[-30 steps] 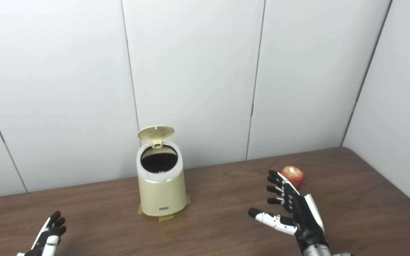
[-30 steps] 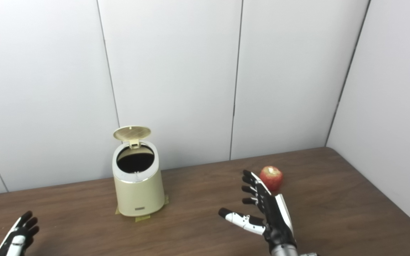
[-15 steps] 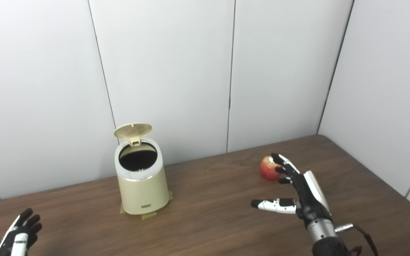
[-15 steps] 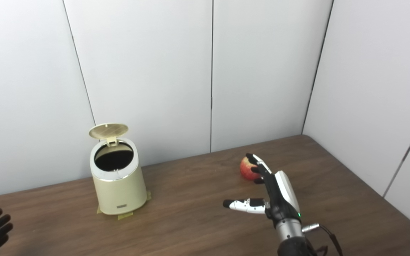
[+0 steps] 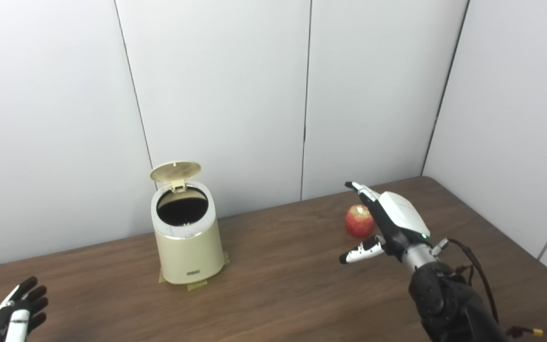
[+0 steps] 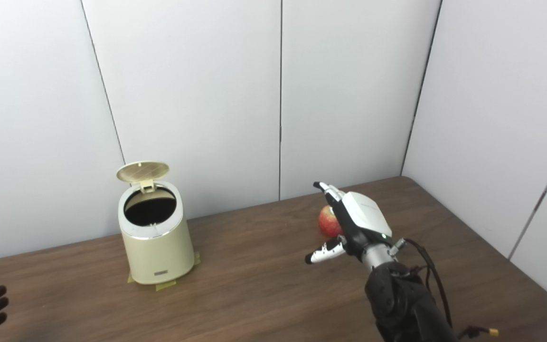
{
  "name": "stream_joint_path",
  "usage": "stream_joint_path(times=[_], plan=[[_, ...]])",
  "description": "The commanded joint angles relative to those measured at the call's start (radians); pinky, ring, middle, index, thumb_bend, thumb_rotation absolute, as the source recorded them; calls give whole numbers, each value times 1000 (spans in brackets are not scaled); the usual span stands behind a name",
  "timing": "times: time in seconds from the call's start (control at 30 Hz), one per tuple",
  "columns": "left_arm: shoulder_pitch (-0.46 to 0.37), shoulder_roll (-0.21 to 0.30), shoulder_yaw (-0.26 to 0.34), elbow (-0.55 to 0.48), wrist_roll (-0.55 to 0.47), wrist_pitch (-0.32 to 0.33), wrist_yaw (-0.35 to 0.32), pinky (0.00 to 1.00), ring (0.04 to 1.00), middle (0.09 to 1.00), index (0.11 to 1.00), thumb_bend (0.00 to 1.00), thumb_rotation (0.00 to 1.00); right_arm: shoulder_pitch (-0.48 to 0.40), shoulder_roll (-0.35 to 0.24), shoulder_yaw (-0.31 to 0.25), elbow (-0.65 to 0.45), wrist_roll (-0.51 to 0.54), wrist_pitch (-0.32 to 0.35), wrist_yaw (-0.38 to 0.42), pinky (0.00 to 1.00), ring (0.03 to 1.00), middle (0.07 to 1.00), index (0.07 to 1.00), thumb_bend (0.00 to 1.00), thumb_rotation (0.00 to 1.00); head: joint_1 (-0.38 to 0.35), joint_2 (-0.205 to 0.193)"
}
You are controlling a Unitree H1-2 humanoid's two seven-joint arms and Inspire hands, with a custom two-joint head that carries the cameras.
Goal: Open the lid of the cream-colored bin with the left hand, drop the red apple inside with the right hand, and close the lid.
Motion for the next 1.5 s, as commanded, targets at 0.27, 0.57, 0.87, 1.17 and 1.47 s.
stream_joint_path(times=[0.27, 0.57, 0.87, 1.17, 1.47], plan=[[-43, 34, -16, -57, 15, 8, -11, 913, 887, 872, 889, 262, 797, -145, -56, -25, 125, -53, 1, 79, 738, 914, 907, 884, 836, 107, -28, -9], [-34, 47, -22, -55, 25, -18, -15, 882, 873, 867, 887, 217, 811, -235, -112, -9, 243, -93, 2, 175, 737, 901, 902, 864, 831, 118, -24, -5], [-26, 57, -37, -75, 76, -25, -19, 825, 864, 849, 863, 273, 758, -301, -150, 42, 383, -57, 0, 191, 734, 887, 899, 865, 823, 90, -18, -1], [-20, 58, -36, -89, 89, -24, -26, 832, 869, 846, 861, 241, 725, -335, -150, 78, 498, -13, -29, 117, 703, 883, 890, 851, 838, 127, -17, -1], [-9, 83, -53, -60, 103, -93, -46, 834, 899, 879, 821, 233, 560, -357, -149, 112, 628, 59, -103, 18, 753, 882, 882, 832, 845, 138, -1, -10]])
